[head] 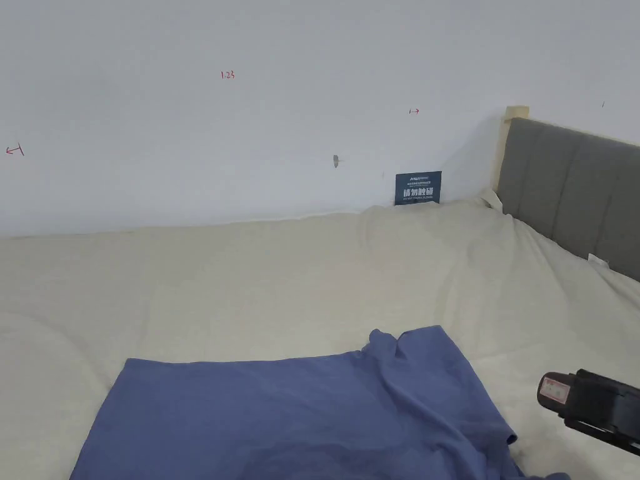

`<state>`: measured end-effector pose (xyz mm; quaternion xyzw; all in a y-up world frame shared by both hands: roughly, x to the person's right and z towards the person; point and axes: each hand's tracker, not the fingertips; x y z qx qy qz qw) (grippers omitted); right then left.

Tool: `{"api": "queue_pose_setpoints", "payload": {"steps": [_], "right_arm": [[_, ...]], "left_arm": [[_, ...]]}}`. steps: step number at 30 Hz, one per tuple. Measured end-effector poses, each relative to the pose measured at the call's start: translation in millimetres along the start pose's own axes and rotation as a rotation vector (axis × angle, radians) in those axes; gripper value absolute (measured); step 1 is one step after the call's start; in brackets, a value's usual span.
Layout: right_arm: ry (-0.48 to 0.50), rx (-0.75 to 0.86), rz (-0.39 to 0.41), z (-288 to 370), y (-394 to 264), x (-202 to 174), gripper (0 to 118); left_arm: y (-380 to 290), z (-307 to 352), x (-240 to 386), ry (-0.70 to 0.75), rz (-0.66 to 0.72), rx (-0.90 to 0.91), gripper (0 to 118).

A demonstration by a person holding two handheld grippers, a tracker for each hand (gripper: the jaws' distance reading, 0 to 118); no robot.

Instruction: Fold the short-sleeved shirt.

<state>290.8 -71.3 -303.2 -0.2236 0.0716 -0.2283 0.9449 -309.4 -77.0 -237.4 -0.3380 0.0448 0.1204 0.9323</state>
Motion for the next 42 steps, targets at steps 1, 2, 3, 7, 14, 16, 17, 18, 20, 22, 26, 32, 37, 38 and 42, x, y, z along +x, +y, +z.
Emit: {"api": "queue_pose_setpoints", "payload": {"steps": [1,2,3,7,14,16,17,18,20,22,26,32,37,38,42], "right_arm": [[0.039,-0.03,0.063,12,3,-22,107],[0.046,-0.025,0.106,21,1,-32,106],[0.059,0.019,0.139,30,-4,-41,100],[0.071,0.125,0.172,45,-21,-68,0],[0.083,0.22,0.306,16,29,-76,0],[0.041,0.126,0.38,-24,59,-77,0],[0.035,0.0,0.391,-50,81,-78,0],[0.018,-0.175,0.373,-83,95,-74,0],[-0.002,-0.473,0.272,-146,107,-60,0],[-0.069,-0.641,0.163,-194,110,-40,39],[-0.228,-0.638,0.272,-257,85,-26,112],[-0.288,-0.724,0.109,-294,60,-5,112],[-0.278,-0.725,0.086,-306,56,3,111],[-0.283,-0.759,0.085,-310,56,1,111],[-0.293,-0.769,0.117,-314,49,-8,73]], "left_arm": [[4,17,10,-0.038,-0.004,0.077,112],[6,35,21,-0.078,-0.009,0.171,100],[5,47,27,-0.095,-0.018,0.259,73],[-8,46,24,-0.011,-0.077,0.402,0],[-8,39,39,-0.061,-0.074,0.341,0],[-12,33,38,-0.045,-0.065,0.34,0],[-14,30,37,-0.048,-0.05,0.342,0],[-9,29,33,-0.055,-0.038,0.339,0],[-12,25,32,-0.064,-0.017,0.335,0],[-9,19,25,-0.066,-0.016,0.335,0],[-7,4,21,-0.045,-0.027,0.309,0],[-6,-19,14,-0.025,-0.007,0.263,0],[-9,-34,8,-0.014,-0.007,0.223,0],[-13,-35,8,-0.01,-0.007,0.216,0],[-14,-41,3,-0.016,0.016,0.188,0]]}}
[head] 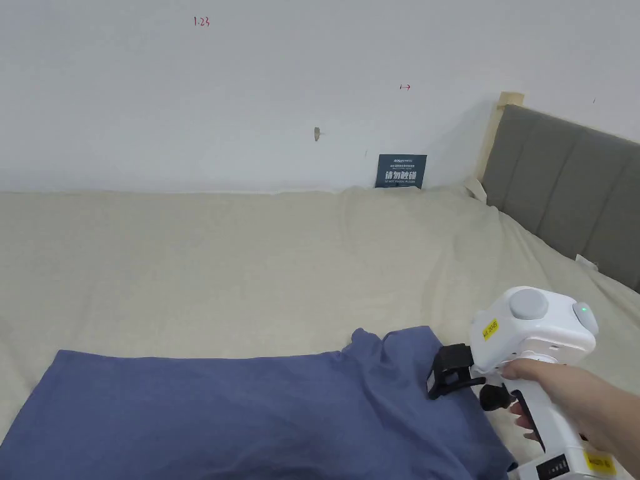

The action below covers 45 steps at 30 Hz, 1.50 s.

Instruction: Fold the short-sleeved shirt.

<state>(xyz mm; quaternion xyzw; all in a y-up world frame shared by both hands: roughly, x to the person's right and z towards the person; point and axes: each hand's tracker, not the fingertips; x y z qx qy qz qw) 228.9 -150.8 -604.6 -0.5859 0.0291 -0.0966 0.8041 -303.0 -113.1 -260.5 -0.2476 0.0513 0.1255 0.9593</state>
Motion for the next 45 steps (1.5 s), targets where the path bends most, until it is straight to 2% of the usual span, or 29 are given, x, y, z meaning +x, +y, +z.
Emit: {"api": "queue_pose_setpoints", "payload": {"steps": [2,3,6,8,13,16,18,19,21,24,26,30,31,32,34,35,38,42,45], "right_arm": [[0.003,0.003,0.013,-1,-2,-5,12],[0.007,-0.007,0.017,-18,5,-5,0],[0.001,0.0,0.011,-28,5,1,0],[0.029,0.037,-0.045,-10,-11,0,0],[0.16,0.195,0.003,49,-29,4,0],[0.225,0.248,-0.032,68,-25,16,0],[0.285,0.286,-0.03,83,-31,20,0],[0.308,0.293,-0.032,85,-30,21,0],[0.323,0.291,-0.024,91,-32,22,0],[0.311,0.274,0.013,80,-23,24,0],[0.299,0.259,0.041,71,-21,25,0],[0.239,0.275,0.154,53,-23,13,0],[0.243,0.26,0.162,47,-25,13,0],[0.242,0.249,0.165,42,-24,12,0],[0.244,0.243,0.16,36,-22,12,0],[0.263,0.234,0.157,34,-19,18,0],[0.284,0.205,0.168,23,-15,17,0],[0.241,0.169,0.222,13,-16,15,0],[0.235,0.166,0.234,14,-21,2,0]], "left_arm": [[-3,1,0,-0.003,0.01,-0.01,0],[-4,1,-1,-0.003,0.015,-0.018,0],[-4,0,-9,0.004,0.027,-0.035,0],[-2,3,-13,0.01,0.027,-0.042,0],[7,12,-16,0.006,0.027,-0.014,0],[25,1,-17,-0.031,0.016,0.007,0],[44,-20,-15,-0.079,0.017,-0.015,0],[54,-38,-17,-0.112,0.04,-0.081,0],[75,-79,-30,-0.096,0.067,-0.232,0],[115,-151,-34,-0.072,0.014,-0.535,0],[140,-190,-41,-0.059,0.068,-0.482,0],[174,-259,-48,-0.075,0.084,-0.553,2],[176,-273,-47,-0.084,0.065,-0.567,17],[178,-289,-44,-0.072,0.045,-0.592,41],[175,-316,-39,-0.047,-0.012,-0.612,114],[171,-329,-36,-0.025,-0.042,-0.621,117],[164,-351,-18,-0.007,-0.109,-0.626,114],[146,-380,-13,0.026,-0.155,-0.685,115],[142,-380,-13,0.026,-0.17,-0.67,109]]}}
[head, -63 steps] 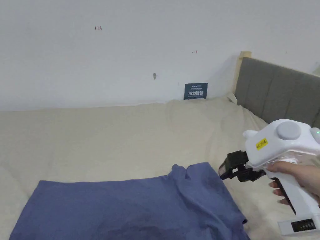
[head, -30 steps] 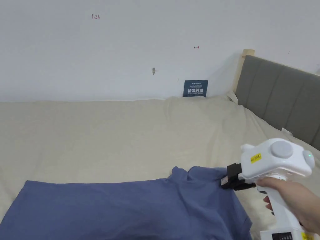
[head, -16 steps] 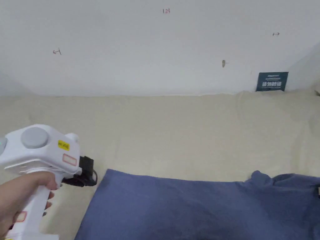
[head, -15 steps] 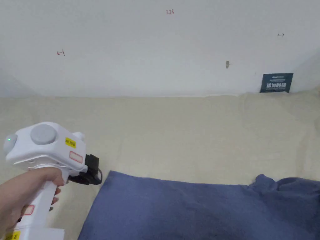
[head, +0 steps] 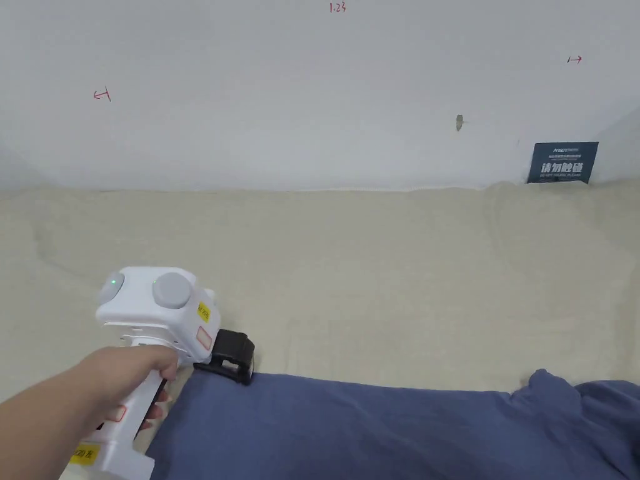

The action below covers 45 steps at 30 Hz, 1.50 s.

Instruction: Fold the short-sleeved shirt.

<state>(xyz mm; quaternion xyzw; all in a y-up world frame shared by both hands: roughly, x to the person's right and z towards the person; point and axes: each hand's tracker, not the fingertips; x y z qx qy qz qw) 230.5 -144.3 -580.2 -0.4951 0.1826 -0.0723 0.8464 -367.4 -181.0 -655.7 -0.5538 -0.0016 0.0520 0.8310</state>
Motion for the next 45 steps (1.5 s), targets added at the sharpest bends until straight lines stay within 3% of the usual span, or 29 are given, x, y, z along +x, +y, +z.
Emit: {"api": "queue_pose_setpoints", "payload": {"steps": [2,3,6,7,14,26,30,34,38,45], "right_arm": [[0.006,0.0,-0.005,-3,-1,0,0],[0.008,0.002,-0.009,-4,-1,-1,0],[0.012,0.016,-0.011,-4,-2,-9,0],[0.017,0.018,-0.012,-3,-3,-12,0],[0.025,0.104,-0.007,46,-9,-31,0],[0.093,0.388,0.008,238,12,-79,0],[0.074,0.487,0.092,295,20,-119,0],[0.087,0.535,0.1,335,43,-147,0],[0.03,0.588,0.155,358,76,-171,0],[0.003,0.638,0.122,364,155,-200,0]], "left_arm": [[-3,10,0,0.035,-0.051,0.015,101],[-6,19,-3,0.031,-0.064,0.034,87],[-16,42,-3,-0.001,-0.067,0.044,10],[-22,42,-5,-0.076,-0.039,0.028,3],[-56,81,-5,-0.058,-0.015,0.097,3],[-118,332,4,-0.115,-0.064,0.524,3],[-125,398,2,-0.109,-0.035,0.636,3],[-118,441,-11,-0.074,-0.013,0.73,3],[-114,475,-4,-0.075,0.033,0.809,3],[-52,491,1,-0.022,0.106,0.874,3]]}}
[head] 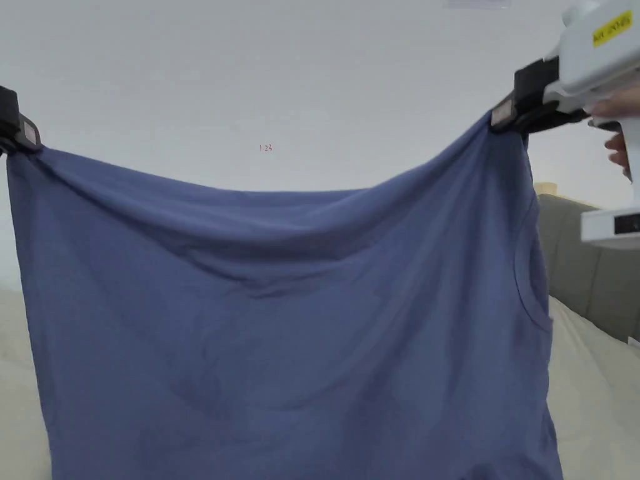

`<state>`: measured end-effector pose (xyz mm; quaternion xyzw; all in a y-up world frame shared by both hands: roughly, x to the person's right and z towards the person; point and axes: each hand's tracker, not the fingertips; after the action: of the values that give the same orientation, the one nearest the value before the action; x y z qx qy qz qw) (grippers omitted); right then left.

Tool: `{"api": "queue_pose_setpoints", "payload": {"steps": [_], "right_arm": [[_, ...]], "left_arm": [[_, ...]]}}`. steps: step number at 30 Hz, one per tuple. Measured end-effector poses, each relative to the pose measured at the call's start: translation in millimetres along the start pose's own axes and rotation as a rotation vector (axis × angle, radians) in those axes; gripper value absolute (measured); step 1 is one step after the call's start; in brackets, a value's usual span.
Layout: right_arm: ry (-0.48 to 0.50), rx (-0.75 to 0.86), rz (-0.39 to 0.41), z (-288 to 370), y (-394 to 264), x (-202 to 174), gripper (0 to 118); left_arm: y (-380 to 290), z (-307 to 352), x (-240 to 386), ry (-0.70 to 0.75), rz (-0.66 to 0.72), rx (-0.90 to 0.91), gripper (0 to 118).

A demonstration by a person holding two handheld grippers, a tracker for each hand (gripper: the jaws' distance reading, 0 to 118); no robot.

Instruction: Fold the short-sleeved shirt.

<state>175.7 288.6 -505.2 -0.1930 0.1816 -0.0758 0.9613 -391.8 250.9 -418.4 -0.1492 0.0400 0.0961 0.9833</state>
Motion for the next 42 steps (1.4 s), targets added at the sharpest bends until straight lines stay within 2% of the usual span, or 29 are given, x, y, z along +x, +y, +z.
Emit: {"api": "queue_pose_setpoints", "payload": {"steps": [9,15,18,21,23,26,27,29,30,32,33,35,36,38,42], "right_arm": [[-0.078,0.109,-0.015,-86,76,4,0],[-0.177,0.3,0.14,-96,78,-32,0],[-0.193,0.383,0.172,-122,82,-23,0],[-0.186,0.38,0.165,-144,53,-12,0],[-0.169,0.341,0.15,-164,12,3,0],[-0.123,0.201,0.136,-173,-84,15,0],[-0.125,0.14,0.129,-179,-114,22,0],[-0.082,0.002,0.034,-192,-176,45,0],[-0.087,-0.064,-0.016,-194,-215,55,0],[-0.101,-0.196,-0.038,-196,-288,69,0],[-0.108,-0.259,-0.025,-200,-316,77,0],[-0.133,-0.375,0.051,-193,-370,80,0],[-0.128,-0.409,0.058,-187,-388,82,0],[-0.086,-0.45,0.001,-163,-414,82,0],[-0.065,-0.396,-0.022,-107,-409,87,0]], "left_arm": [[59,-84,-1,0.073,-0.002,0.088,3],[71,-112,2,0.132,0.053,0.378,3],[57,-126,-2,0.144,0.068,0.357,3],[25,-143,-9,0.148,0.042,0.317,3],[-11,-152,-13,0.164,0.001,0.247,3],[-80,-169,-23,0.098,0.029,0.088,3],[-108,-170,-26,0.065,0.056,0.094,3],[-167,-170,-33,0.023,0.08,0.01,3],[-203,-165,-32,0.066,0.056,-0.03,3],[-270,-162,-39,0.071,0.077,-0.147,3],[-295,-159,-43,0.06,0.096,-0.204,3],[-349,-139,-43,0.087,0.087,-0.273,3],[-365,-131,-46,0.082,0.106,-0.289,3],[-394,-115,-51,0.078,0.142,-0.325,3],[-395,-63,-60,0.074,0.148,-0.3,3]]}}
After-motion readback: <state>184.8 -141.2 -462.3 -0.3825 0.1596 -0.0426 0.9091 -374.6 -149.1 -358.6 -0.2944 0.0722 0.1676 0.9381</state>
